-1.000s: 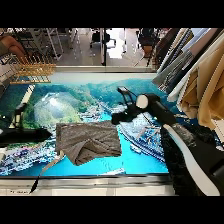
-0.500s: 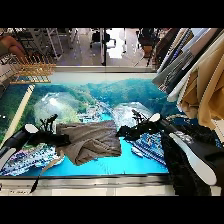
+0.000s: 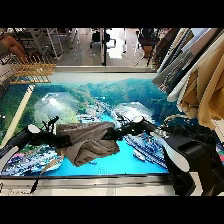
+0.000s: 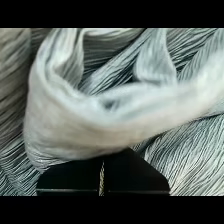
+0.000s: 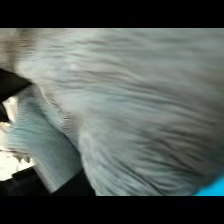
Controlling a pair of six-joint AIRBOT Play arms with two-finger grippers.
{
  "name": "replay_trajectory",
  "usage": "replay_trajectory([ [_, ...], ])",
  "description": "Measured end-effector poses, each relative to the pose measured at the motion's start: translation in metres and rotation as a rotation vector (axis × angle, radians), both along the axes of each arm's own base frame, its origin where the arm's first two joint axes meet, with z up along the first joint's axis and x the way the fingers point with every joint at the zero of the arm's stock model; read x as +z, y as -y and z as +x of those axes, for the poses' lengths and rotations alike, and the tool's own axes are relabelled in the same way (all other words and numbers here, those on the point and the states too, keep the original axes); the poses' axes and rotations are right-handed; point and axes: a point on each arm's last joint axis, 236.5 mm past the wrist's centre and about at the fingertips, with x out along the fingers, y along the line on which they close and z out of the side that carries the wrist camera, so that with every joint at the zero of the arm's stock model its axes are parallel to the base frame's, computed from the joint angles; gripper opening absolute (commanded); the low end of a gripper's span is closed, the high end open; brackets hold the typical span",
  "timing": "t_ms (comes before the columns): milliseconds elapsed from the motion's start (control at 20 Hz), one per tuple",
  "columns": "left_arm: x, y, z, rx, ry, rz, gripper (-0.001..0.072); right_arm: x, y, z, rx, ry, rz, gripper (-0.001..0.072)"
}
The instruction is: Fold the clothes and pants, and hang the long-sleeved shirts on hangers.
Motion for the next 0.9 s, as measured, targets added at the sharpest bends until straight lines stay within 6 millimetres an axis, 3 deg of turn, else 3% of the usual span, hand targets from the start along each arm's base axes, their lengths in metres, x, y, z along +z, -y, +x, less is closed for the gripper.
replay_trajectory([
  [100, 0.002, 0.000, -0.002, -0.007, -0.004, -0.002, 0.0015, 0.023, -0.017, 0.001, 0.057, 0.059, 0.029, 0.0024],
  [200, 0.013, 0.002, -0.011, -0.043, -0.007, -0.011, 0.0015, 0.060, -0.019, 0.008, 0.098, 0.134, 0.028, 0.0024],
  [350, 0.049, 0.009, -0.020, -0.097, 0.050, -0.033, 0.0016, 0.126, 0.019, 0.029, 0.093, 0.283, -0.060, 0.0024],
  [450, 0.076, 0.012, -0.026, -0.125, 0.109, -0.039, 0.0015, 0.183, 0.066, 0.051, -0.004, 0.396, -0.121, 0.0024],
  [550, 0.101, 0.015, -0.033, -0.150, 0.165, -0.042, 0.0015, 0.246, 0.130, 0.068, -0.172, 0.501, -0.174, 0.0024],
  [650, 0.121, 0.017, -0.040, -0.172, 0.212, -0.042, 0.0015, 0.300, 0.200, 0.070, -0.356, 0.574, -0.224, 0.0024],
  [800, 0.138, 0.019, -0.051, -0.208, 0.255, -0.039, 0.0015, 0.352, 0.305, 0.044, -0.644, 0.601, -0.322, 0.0023],
  [900, 0.142, 0.019, -0.054, -0.221, 0.268, -0.036, 0.0015, 0.358, 0.365, 0.012, -0.824, 0.538, -0.393, 0.0023],
])
